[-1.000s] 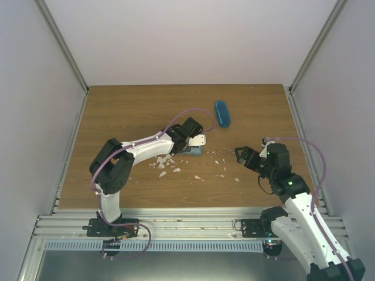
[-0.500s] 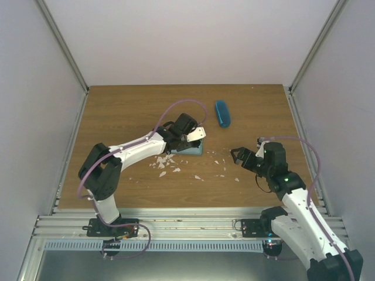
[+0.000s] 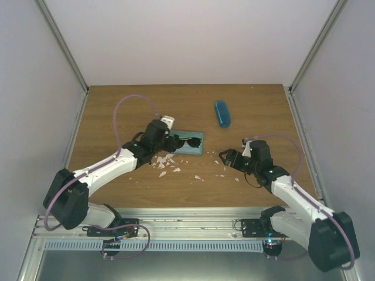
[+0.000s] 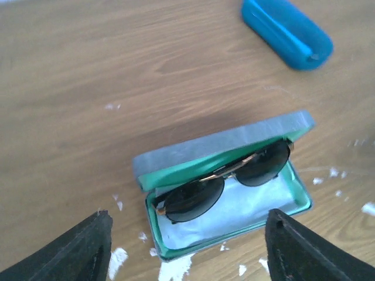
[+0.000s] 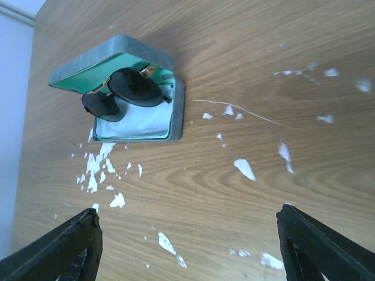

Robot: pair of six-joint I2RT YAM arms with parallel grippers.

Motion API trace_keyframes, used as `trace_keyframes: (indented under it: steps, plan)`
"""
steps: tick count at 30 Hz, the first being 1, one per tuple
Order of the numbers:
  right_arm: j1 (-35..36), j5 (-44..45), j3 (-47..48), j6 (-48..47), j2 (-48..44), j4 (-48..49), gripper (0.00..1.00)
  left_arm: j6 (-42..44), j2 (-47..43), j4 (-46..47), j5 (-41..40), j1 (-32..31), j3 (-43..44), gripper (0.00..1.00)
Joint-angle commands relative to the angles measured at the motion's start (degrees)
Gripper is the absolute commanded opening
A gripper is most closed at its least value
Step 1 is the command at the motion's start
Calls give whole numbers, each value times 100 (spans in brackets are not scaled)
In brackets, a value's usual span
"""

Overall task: Organize the sunglasses
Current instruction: Place the sunglasses in the sunglasses case.

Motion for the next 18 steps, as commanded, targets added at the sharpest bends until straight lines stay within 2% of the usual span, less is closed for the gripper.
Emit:
trace_keyframes:
  steps: [1,3,8,14,18]
  plan:
    - [413,241,60,300,845,1290,80,-2333,-482,779,1413,1150,-563,73]
    - [624,421,268,403,1365,1640,76,-2692,-569,1094,2016,1512,-928,73]
    - [959,800,759,676,2520,2416,69,-3255,-513,1908,2513,1934,-1661,65]
    - [1093,909,1388,757,3698,2869,64,-3324,109,2614,3315,2247,-1754,55]
    - [1160,885,1661,793,4126,3063,59,-3354,583,2951,3676,2341,-1671,48]
